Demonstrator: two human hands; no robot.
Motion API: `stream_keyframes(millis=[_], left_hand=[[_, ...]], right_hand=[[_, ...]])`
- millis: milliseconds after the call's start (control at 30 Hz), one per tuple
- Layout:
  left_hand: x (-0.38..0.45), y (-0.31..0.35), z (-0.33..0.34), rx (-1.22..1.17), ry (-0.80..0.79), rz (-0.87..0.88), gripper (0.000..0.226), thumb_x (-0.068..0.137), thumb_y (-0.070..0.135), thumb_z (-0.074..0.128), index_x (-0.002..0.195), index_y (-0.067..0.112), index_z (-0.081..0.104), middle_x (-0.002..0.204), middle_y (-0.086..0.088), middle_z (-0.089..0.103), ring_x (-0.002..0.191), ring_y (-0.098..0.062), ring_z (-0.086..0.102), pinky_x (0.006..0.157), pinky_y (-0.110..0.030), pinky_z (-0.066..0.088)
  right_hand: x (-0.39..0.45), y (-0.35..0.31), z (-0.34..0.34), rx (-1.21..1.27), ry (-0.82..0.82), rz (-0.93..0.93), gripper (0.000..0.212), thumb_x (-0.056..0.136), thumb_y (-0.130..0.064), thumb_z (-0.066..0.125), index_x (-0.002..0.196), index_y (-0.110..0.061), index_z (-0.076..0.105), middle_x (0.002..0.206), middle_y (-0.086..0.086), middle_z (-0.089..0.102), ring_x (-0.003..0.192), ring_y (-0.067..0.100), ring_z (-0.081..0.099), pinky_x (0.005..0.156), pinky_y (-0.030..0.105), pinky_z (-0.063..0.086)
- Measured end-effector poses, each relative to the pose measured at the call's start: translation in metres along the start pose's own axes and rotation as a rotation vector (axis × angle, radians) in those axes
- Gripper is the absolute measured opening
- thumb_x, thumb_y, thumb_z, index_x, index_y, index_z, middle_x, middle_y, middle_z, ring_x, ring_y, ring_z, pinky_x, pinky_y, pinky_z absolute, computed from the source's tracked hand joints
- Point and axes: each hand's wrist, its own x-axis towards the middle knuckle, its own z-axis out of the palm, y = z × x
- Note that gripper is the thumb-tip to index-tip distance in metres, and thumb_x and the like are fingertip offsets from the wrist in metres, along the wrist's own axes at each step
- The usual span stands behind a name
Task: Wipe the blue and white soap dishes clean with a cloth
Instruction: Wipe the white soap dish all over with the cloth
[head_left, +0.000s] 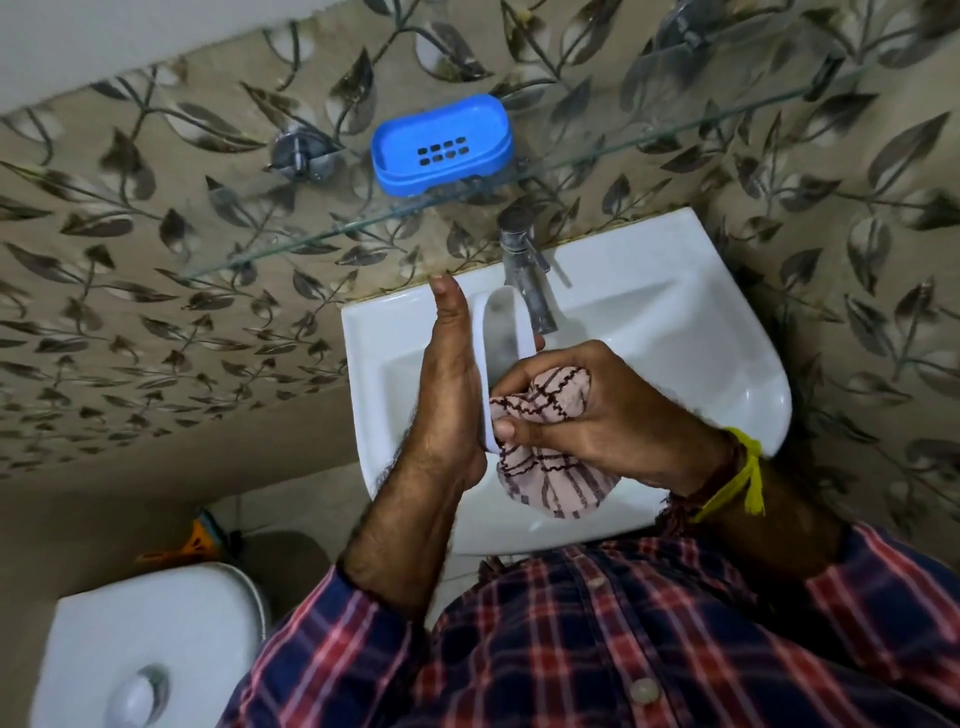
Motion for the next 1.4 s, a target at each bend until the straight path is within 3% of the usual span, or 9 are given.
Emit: stream_keyframes(millis=[233,300,400,467,600,667,833,1167,1400], left_hand=[[0.009,-0.004,-0.014,-0.145,-0.013,-0.036,0.098,0.075,0.096,0.032,0.106,0.017,0.082,0.099,-0.015,0.079,0.088,-0.029,0.077,0.072,-0.040,0.062],[0.012,-0.005,-0.022,-0.237,-0.068,-0.029,0.097,0.081,0.093,0.021,0.096,0.020,0.084,0.099,-0.012,0.079,0.091,-0.027,0.077,0.078,-0.041,0.062],[0.013,-0.001,-0.030,-0.399,-0.110,-0.048,0.099,0.081,0.094,0.025,0.124,0.019,0.074,0.125,-0.015,0.073,0.111,-0.033,0.072,0.086,-0.048,0.060],[0.014,-0.004,-0.029,-0.441,-0.141,-0.047,0.098,0.081,0.094,0.028,0.119,0.017,0.077,0.125,-0.015,0.073,0.110,-0.033,0.073,0.085,-0.049,0.060],[0.013,-0.011,-0.022,-0.418,-0.117,-0.052,0.092,0.081,0.092,0.033,0.110,0.017,0.078,0.111,-0.012,0.076,0.098,-0.030,0.075,0.080,-0.044,0.061],[0.012,-0.012,-0.021,-0.330,-0.075,-0.027,0.095,0.079,0.094,0.029,0.119,0.020,0.072,0.110,-0.010,0.076,0.098,-0.028,0.074,0.080,-0.042,0.060],[0.009,-0.029,-0.001,-0.027,-0.089,0.027,0.087,0.074,0.093,0.026,0.119,0.038,0.076,0.124,0.005,0.075,0.117,-0.016,0.070,0.101,-0.038,0.054],[0.012,-0.036,0.016,-0.156,-0.100,0.169,0.076,0.103,0.066,0.016,0.119,0.025,0.077,0.122,-0.003,0.076,0.117,-0.014,0.070,0.085,-0.022,0.057],[0.011,-0.034,0.006,-0.281,-0.183,0.077,0.073,0.099,0.071,0.028,0.117,0.020,0.079,0.120,-0.003,0.076,0.112,-0.016,0.072,0.085,-0.025,0.057]], right_hand=[[0.002,-0.006,0.002,-0.472,-0.132,-0.050,0.028,0.075,-0.005,0.085,0.101,-0.011,0.077,0.099,-0.005,0.073,0.093,0.011,0.068,0.084,0.028,0.055],[0.004,-0.012,-0.002,-0.379,-0.007,-0.066,0.024,0.077,-0.006,0.085,0.100,-0.009,0.078,0.097,-0.001,0.075,0.089,0.011,0.071,0.081,0.023,0.057],[0.012,-0.021,-0.016,-0.002,0.329,-0.033,0.013,0.082,-0.005,0.080,0.095,-0.005,0.077,0.093,0.010,0.078,0.083,0.016,0.074,0.079,0.030,0.061],[0.019,-0.022,-0.022,0.064,0.464,0.054,0.012,0.085,-0.006,0.077,0.096,-0.002,0.076,0.092,0.013,0.078,0.081,0.022,0.075,0.077,0.034,0.062],[0.011,-0.022,-0.027,0.223,0.329,0.262,0.011,0.090,-0.002,0.068,0.091,0.007,0.072,0.077,0.029,0.072,0.049,0.023,0.066,0.050,0.026,0.056],[0.005,-0.022,-0.031,0.237,0.411,0.223,0.005,0.084,0.002,0.071,0.088,0.003,0.075,0.080,0.025,0.075,0.057,0.025,0.071,0.058,0.031,0.060],[0.018,-0.022,-0.005,-0.499,0.625,-0.035,0.015,0.075,-0.018,0.081,0.084,-0.010,0.072,0.078,0.006,0.074,0.074,0.026,0.069,0.069,0.039,0.057],[0.023,-0.011,0.022,-0.616,0.725,-0.194,0.010,0.075,-0.009,0.076,0.085,-0.010,0.076,0.082,0.008,0.074,0.079,0.029,0.067,0.072,0.038,0.055],[0.017,-0.009,0.016,-0.454,0.470,-0.333,0.030,0.066,0.011,0.070,0.092,-0.002,0.076,0.091,0.006,0.074,0.085,0.014,0.066,0.081,0.022,0.053]])
